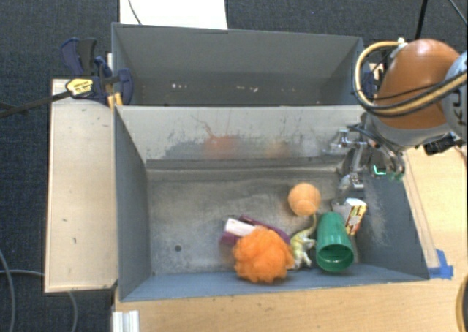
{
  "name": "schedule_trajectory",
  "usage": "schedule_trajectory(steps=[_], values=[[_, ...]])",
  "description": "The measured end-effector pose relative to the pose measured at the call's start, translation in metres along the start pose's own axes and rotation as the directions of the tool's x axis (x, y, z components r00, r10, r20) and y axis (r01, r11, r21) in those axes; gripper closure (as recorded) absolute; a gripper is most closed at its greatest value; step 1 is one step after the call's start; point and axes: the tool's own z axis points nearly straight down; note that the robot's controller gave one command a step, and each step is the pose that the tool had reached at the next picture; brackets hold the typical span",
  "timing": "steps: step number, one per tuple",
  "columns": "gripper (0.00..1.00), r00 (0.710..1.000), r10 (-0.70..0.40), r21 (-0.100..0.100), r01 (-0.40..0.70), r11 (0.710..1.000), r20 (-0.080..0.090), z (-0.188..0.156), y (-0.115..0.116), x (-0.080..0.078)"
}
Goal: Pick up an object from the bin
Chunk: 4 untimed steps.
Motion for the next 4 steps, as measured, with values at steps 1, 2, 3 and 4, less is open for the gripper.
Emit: schedule_trajectory(steps=[1, 2, 3, 4], values=[[0.00, 1.000, -0.002, 0.001, 0.002, 1.000, 0.007, -0.004, 0.000, -0.002], [0.00, 0.998, 0.067, 0.001, -0.067, 0.998, 0.012, 0.035, 0.008, 0.011], [0.00, 0.994, 0.111, -0.003, -0.111, 0.994, 0.006, 0.069, -0.015, 0.013], [0.00, 0.999, -0.032, 0.001, 0.032, 0.999, 0.006, 0.081, -0.027, 0.043]])
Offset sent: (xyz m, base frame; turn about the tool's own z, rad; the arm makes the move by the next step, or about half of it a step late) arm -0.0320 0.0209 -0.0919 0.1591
